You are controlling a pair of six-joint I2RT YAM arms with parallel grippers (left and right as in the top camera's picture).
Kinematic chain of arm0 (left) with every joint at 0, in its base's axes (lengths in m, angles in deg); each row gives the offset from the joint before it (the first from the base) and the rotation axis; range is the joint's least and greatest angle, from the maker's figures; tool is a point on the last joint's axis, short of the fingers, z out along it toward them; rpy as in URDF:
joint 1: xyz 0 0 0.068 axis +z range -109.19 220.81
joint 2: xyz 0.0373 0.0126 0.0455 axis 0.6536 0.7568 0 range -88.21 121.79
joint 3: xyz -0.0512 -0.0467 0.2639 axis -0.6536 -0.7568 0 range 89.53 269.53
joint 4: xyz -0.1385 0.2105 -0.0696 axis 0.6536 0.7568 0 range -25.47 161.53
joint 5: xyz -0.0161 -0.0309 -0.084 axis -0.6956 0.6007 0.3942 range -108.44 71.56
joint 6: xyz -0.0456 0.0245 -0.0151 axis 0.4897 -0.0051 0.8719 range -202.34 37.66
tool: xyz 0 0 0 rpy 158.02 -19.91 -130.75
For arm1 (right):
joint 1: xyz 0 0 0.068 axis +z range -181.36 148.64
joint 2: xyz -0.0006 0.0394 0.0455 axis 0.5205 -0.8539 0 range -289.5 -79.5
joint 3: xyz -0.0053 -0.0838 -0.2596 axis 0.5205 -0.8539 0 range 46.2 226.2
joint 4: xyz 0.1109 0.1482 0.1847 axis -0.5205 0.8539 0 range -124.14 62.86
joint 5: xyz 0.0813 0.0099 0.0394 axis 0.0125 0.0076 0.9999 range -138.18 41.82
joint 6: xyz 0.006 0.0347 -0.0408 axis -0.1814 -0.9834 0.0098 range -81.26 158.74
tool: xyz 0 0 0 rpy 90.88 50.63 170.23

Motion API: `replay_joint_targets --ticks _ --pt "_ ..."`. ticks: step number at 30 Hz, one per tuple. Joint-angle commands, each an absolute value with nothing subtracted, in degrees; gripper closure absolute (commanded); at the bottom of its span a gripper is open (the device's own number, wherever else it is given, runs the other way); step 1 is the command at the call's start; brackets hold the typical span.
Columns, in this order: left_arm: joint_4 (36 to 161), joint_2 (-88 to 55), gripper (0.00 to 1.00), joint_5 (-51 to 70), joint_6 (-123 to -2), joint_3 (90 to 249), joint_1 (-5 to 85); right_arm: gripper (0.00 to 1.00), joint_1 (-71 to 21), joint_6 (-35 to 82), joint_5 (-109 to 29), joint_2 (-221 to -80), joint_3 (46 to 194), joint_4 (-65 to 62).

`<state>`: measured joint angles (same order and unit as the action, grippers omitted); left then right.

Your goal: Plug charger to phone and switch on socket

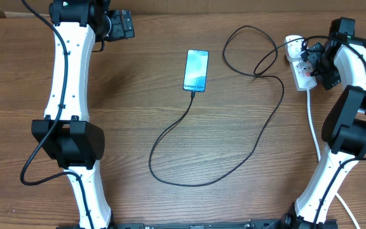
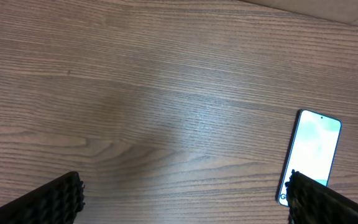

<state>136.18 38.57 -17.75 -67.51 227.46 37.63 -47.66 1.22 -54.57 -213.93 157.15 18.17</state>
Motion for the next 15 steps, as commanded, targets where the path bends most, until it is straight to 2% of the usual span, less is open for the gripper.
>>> replay_joint_targets --ticks 1,8,15 --pt "136.3 39.0 0.00 -17.3 -66.9 227.4 37.4 0.00 -46.9 1.2 -54.1 -216.2 156.5 18.0" --pt "136.3 39.0 0.00 -17.3 -66.9 227.4 37.4 0.00 -48.1 1.2 -53.3 -216.2 156.5 16.4" --pt "136.3 39.0 0.00 -17.3 -66.9 227.4 37.4 0.00 -51.0 1.2 -43.8 -216.2 156.5 15.4"
